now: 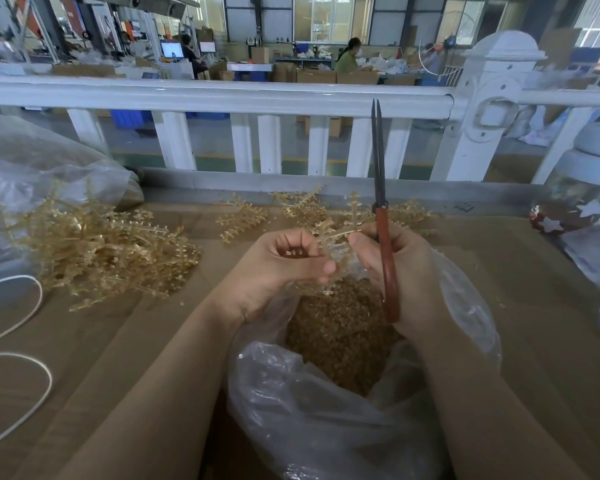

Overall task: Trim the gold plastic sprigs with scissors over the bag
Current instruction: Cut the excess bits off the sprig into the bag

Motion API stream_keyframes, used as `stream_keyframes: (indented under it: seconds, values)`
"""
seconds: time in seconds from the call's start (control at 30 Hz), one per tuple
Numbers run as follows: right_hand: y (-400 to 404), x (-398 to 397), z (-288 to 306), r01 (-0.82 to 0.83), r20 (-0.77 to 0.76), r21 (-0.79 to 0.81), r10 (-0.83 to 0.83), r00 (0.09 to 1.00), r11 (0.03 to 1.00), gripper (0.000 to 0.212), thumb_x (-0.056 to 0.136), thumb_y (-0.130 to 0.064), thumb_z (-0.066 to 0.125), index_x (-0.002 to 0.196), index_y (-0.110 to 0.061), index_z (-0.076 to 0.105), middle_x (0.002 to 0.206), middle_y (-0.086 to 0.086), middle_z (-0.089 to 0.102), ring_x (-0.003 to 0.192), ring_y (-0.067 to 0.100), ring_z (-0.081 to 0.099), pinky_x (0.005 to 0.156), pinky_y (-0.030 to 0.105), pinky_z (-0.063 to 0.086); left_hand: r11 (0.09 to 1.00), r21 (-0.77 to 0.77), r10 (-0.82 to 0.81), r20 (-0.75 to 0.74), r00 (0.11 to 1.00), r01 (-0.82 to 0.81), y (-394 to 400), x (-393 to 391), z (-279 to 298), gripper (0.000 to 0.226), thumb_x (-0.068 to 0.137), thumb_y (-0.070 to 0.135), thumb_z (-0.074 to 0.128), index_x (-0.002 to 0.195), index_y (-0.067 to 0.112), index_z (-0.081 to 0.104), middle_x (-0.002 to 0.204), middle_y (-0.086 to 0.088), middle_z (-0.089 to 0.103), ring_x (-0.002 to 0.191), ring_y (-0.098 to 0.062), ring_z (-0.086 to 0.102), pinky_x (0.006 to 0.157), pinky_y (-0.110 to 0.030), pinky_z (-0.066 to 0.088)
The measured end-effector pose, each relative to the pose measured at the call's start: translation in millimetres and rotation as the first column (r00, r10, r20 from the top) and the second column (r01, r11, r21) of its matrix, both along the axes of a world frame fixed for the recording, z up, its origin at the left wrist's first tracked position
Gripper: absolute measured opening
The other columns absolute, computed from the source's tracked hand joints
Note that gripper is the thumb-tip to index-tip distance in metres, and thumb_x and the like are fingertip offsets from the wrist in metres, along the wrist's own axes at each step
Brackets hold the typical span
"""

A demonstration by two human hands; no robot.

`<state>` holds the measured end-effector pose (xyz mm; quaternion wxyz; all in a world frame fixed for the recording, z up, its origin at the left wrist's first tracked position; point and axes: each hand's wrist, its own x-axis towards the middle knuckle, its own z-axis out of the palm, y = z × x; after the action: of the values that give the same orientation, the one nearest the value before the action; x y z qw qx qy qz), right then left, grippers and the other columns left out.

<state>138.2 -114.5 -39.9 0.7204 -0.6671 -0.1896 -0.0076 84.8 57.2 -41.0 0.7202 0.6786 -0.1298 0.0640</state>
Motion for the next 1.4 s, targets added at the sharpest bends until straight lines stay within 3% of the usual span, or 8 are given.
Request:
stream_keyframes:
  seconds: [0.27, 0.6, 0.73, 0.87, 1.07, 1.23, 1.33, 1.4]
  values:
    - [1, 1, -3, 0.069, 0.093, -0.064, -0.063, 0.994, 0.996, 0.010, 0.087, -0.020, 0.076, 0.086, -0.011, 0.072, 0.068, 0.002, 0.067, 0.060, 0.002, 0.060, 0.060, 0.011, 0.049, 0.994, -0.107, -0.036, -0.019, 0.999, 0.033, 3, 2, 1, 0.016, 0.075, 0.001, 0.074, 0.074, 0.015, 0.067, 0.071, -0.007, 0.069, 0.067, -0.017, 0.066, 0.071, -0.026, 0.055]
    - [0, -2, -5, 0.020, 0.209, -0.250, 0.034, 0.977, 0.968, 0.038, 0.068, -0.067, 0.076, 0.079, -0.033, 0.064, 0.068, -0.018, 0.066, 0.064, -0.004, 0.062, 0.059, 0.012, 0.048, 0.921, -0.263, 0.314, 0.068, 0.947, -0.286, 8, 5, 2, 0.016, 0.075, 0.011, 0.073, 0.082, 0.009, 0.059, 0.071, -0.006, 0.067, 0.073, -0.019, 0.064, 0.081, -0.032, 0.055]
    - [4, -1, -11, 0.044, 0.279, -0.463, 0.098, 0.955, 0.885, 0.043, 0.062, -0.083, 0.064, 0.086, -0.049, 0.059, 0.083, -0.030, 0.065, 0.079, -0.008, 0.062, 0.066, 0.019, 0.045, 0.902, -0.306, 0.341, 0.075, 0.937, -0.304, 11, 7, 1, 0.019, 0.072, 0.006, 0.074, 0.084, 0.005, 0.060, 0.074, -0.006, 0.068, 0.074, -0.019, 0.066, 0.079, -0.029, 0.055]
    - [4, 2, -16, 0.190, 0.374, -0.606, 0.065, 0.925, 0.773, 0.054, 0.059, -0.092, 0.053, 0.089, -0.047, 0.054, 0.084, -0.027, 0.063, 0.080, -0.009, 0.059, 0.063, 0.017, 0.043, 0.893, -0.306, 0.376, 0.104, 0.921, -0.330, 13, 9, -1, 0.034, 0.073, 0.001, 0.076, 0.099, -0.011, 0.058, 0.084, -0.012, 0.066, 0.078, -0.021, 0.065, 0.078, -0.030, 0.053]
    - [1, 5, -17, 0.294, 0.467, -0.614, 0.037, 0.883, 0.732, 0.062, 0.060, -0.096, 0.047, 0.097, -0.046, 0.049, 0.088, -0.029, 0.060, 0.083, -0.006, 0.058, 0.070, 0.024, 0.052, 0.888, -0.323, 0.384, 0.131, 0.914, -0.327, 15, 11, -2, 0.014, 0.076, 0.000, 0.070, 0.083, 0.005, 0.059, 0.082, -0.010, 0.067, 0.080, -0.022, 0.063, 0.078, -0.029, 0.051]
    - [2, 6, -18, 0.359, 0.530, -0.617, 0.033, 0.847, 0.700, 0.064, 0.063, -0.096, 0.044, 0.096, -0.043, 0.050, 0.087, -0.027, 0.059, 0.081, -0.003, 0.058, 0.067, 0.021, 0.050, 0.893, -0.280, 0.402, 0.150, 0.903, -0.352, 16, 11, -3, 0.019, 0.076, 0.004, 0.076, 0.086, 0.001, 0.060, 0.092, -0.020, 0.063, 0.087, -0.029, 0.062, 0.082, -0.032, 0.052]
    - [2, 5, -18, 0.404, 0.562, -0.610, 0.013, 0.827, 0.682, 0.070, 0.063, -0.097, 0.042, 0.094, -0.036, 0.056, 0.082, -0.025, 0.059, 0.076, -0.001, 0.058, 0.063, 0.022, 0.051, 0.889, -0.279, 0.417, 0.162, 0.894, -0.364, 17, 10, -5, 0.036, 0.074, 0.009, 0.078, 0.092, -0.013, 0.055, 0.088, -0.017, 0.066, 0.084, -0.023, 0.065, 0.078, -0.028, 0.052]
    - [1, 4, -17, 0.426, 0.578, -0.606, 0.003, 0.816, 0.672, 0.072, 0.063, -0.099, 0.037, 0.089, -0.035, 0.056, 0.077, -0.025, 0.058, 0.071, -0.003, 0.056, 0.060, 0.021, 0.050, 0.893, -0.274, 0.412, 0.176, 0.894, -0.358, 16, 10, -4, 0.028, 0.074, 0.007, 0.076, 0.087, -0.009, 0.057, 0.083, -0.008, 0.070, 0.080, -0.018, 0.066, 0.076, -0.026, 0.052]
